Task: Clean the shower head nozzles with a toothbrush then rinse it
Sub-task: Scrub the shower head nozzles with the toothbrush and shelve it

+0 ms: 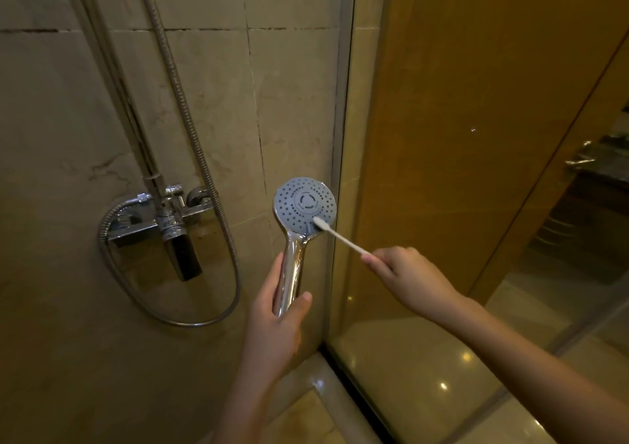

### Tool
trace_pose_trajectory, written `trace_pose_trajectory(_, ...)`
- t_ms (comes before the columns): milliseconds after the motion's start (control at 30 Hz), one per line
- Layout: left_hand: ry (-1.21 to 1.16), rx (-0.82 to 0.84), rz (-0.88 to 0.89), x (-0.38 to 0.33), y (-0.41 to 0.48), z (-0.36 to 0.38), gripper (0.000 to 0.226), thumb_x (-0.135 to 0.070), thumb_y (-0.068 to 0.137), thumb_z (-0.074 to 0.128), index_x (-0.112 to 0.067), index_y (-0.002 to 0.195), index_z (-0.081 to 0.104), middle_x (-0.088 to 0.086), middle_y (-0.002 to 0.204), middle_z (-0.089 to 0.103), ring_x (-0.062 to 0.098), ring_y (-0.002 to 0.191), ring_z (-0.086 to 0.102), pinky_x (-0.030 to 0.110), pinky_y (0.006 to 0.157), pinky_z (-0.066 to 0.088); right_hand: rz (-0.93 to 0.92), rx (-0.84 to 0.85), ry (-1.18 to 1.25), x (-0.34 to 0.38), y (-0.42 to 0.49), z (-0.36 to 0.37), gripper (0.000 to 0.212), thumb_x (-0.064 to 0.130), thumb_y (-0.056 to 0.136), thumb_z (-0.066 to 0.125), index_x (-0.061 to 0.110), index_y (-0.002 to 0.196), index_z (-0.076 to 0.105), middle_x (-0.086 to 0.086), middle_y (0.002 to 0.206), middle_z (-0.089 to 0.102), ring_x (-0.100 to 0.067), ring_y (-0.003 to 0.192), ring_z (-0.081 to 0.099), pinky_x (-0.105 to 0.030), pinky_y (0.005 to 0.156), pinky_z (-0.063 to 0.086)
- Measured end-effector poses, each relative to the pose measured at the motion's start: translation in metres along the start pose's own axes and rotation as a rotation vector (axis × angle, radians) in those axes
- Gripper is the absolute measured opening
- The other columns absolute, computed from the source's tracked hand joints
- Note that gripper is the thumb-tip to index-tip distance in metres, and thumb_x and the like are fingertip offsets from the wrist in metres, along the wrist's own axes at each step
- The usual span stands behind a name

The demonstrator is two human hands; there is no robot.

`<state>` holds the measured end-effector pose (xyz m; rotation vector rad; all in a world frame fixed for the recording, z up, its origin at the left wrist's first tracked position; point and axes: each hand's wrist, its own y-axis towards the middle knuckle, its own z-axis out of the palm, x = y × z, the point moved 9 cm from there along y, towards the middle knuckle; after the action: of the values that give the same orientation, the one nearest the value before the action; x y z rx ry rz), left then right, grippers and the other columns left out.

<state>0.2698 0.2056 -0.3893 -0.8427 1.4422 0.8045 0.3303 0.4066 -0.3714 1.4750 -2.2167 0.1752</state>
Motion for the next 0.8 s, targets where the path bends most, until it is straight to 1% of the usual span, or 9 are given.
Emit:
trace_pose_trajectory(67, 0.017, 0.025, -0.009, 0.002, -0.001, 0.001, 0.067, -0.013, 0.084, 0.061, -0.048, 0.134, 0.033, 0.030, 0.134, 0.043, 0.056, 0.110, 0.047, 0.068, 0.084, 0.042, 0.022, -0.013, 0.003, -0.003, 0.002, -0.003, 0.047, 0.053, 0.092, 0.038, 0.017, 0.067, 0.055, 0.004, 0.056, 0.053, -0.012, 0.049, 0.048, -0.031, 0.047, 0.040)
trace_pose_trajectory(133, 0.026, 0.032, -0.006, 0.004, -0.002, 0.003, 0.067, -0.015, 0.084, 0.061, -0.052, 0.132, 0.032, 0.024, 0.132, 0.049, 0.038, 0.088, 0.063, 0.054, 0.065, 0.053, 0.052, -0.041, 0.046, -0.008, 0.004, -0.009, 0.047, 0.051, 0.093, 0.038, 0.015, 0.069, 0.056, 0.004, 0.057, 0.052, -0.012, 0.049, 0.047, -0.033, 0.049, 0.042)
trace_pose_trajectory(167, 0.029, 0.030, 0.003, 0.004, -0.001, 0.003, 0.068, -0.014, 0.084, 0.060, -0.052, 0.132, 0.031, 0.024, 0.132, 0.050, 0.033, 0.082, 0.064, 0.052, 0.060, 0.052, 0.050, -0.039, 0.054, -0.007, 0.004, -0.008, 0.045, 0.050, 0.093, 0.039, 0.017, 0.067, 0.056, 0.005, 0.056, 0.051, -0.010, 0.047, 0.046, -0.030, 0.047, 0.040)
trace_pose_trajectory(233, 0.020, 0.021, 0.013, 0.007, 0.000, 0.000, 0.069, -0.012, 0.084, 0.060, -0.048, 0.135, 0.031, 0.023, 0.134, 0.048, 0.049, 0.102, 0.056, 0.061, 0.079, 0.048, 0.037, -0.014, 0.026, -0.003, 0.002, -0.003, 0.043, 0.050, 0.093, 0.039, 0.022, 0.064, 0.053, 0.006, 0.053, 0.050, -0.006, 0.044, 0.044, -0.022, 0.043, 0.035)
trace_pose_trajectory(300, 0.007, 0.036, 0.013, 0.008, 0.001, 0.000, 0.069, -0.010, 0.084, 0.060, -0.043, 0.137, 0.031, 0.020, 0.136, 0.048, 0.056, 0.120, 0.037, 0.068, 0.094, 0.033, 0.045, -0.028, 0.015, -0.003, 0.002, -0.008, 0.042, 0.048, 0.094, 0.039, 0.023, 0.064, 0.052, 0.006, 0.053, 0.049, -0.006, 0.044, 0.044, -0.018, 0.042, 0.031)
trace_pose_trajectory(433, 0.007, 0.055, 0.011, 0.007, -0.002, 0.004, 0.069, -0.013, 0.084, 0.060, -0.045, 0.137, 0.029, 0.007, 0.137, 0.049, 0.052, 0.121, 0.039, 0.065, 0.096, 0.035, 0.041, -0.023, 0.029, 0.000, 0.001, -0.007, 0.042, 0.048, 0.094, 0.039, 0.022, 0.064, 0.051, 0.005, 0.055, 0.050, -0.010, 0.047, 0.044, -0.024, 0.045, 0.035)
trace_pose_trajectory(533, 0.004, 0.045, 0.009, 0.006, 0.001, -0.001, 0.068, -0.012, 0.084, 0.060, -0.045, 0.136, 0.031, 0.018, 0.137, 0.047, 0.056, 0.121, 0.036, 0.068, 0.094, 0.034, 0.036, -0.009, -0.001, 0.004, 0.000, -0.002, 0.045, 0.051, 0.093, 0.039, 0.018, 0.067, 0.055, 0.005, 0.056, 0.051, -0.010, 0.048, 0.046, -0.027, 0.046, 0.038)
trace_pose_trajectory(667, -0.007, 0.057, 0.003, 0.006, 0.001, 0.000, 0.069, -0.012, 0.084, 0.061, -0.049, 0.134, 0.031, 0.010, 0.140, 0.046, 0.052, 0.124, 0.037, 0.065, 0.098, 0.032, 0.055, -0.036, 0.035, 0.001, 0.002, -0.006, 0.043, 0.049, 0.094, 0.039, 0.020, 0.067, 0.055, 0.005, 0.056, 0.050, -0.009, 0.047, 0.045, -0.025, 0.046, 0.037)
trace_pose_trajectory(800, -0.003, 0.054, 0.005, 0.007, 0.004, -0.006, 0.069, -0.010, 0.084, 0.060, -0.041, 0.138, 0.031, 0.017, 0.138, 0.048, 0.055, 0.122, 0.035, 0.067, 0.097, 0.031, 0.072, -0.011, 0.019, 0.000, 0.004, -0.004, 0.042, 0.049, 0.094, 0.039, 0.021, 0.065, 0.053, 0.006, 0.055, 0.050, -0.007, 0.045, 0.044, -0.020, 0.043, 0.035)
